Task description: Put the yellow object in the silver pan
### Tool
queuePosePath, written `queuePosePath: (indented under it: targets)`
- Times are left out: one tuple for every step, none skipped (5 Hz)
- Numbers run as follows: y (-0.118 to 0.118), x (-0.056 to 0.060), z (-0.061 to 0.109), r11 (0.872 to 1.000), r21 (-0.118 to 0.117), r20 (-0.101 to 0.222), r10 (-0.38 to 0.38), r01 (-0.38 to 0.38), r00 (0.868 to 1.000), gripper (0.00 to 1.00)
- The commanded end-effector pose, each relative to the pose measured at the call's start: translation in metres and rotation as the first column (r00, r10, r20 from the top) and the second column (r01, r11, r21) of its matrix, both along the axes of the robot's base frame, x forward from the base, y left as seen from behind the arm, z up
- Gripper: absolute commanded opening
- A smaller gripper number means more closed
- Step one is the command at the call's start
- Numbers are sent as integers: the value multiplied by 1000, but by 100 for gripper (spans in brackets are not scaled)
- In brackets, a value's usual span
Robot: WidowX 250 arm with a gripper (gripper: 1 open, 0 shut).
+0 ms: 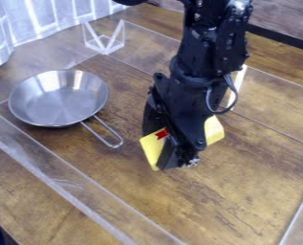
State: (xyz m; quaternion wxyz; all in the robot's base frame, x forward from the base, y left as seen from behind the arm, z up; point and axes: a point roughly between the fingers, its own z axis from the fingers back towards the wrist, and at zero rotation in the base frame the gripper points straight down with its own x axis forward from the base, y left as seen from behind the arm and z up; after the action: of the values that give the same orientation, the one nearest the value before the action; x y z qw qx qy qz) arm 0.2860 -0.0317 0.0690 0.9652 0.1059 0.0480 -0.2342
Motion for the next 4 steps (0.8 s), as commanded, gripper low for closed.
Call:
queuePosePath:
  targets:
    - [2,10,27,1000,-12,92,-2,3,996,0]
    - [7,11,29,1000,-6,92,1,-1,996,0]
    - [12,12,32,1000,1,91,5,-5,996,0]
    - [19,13,38,1000,13,95,7,-9,995,0]
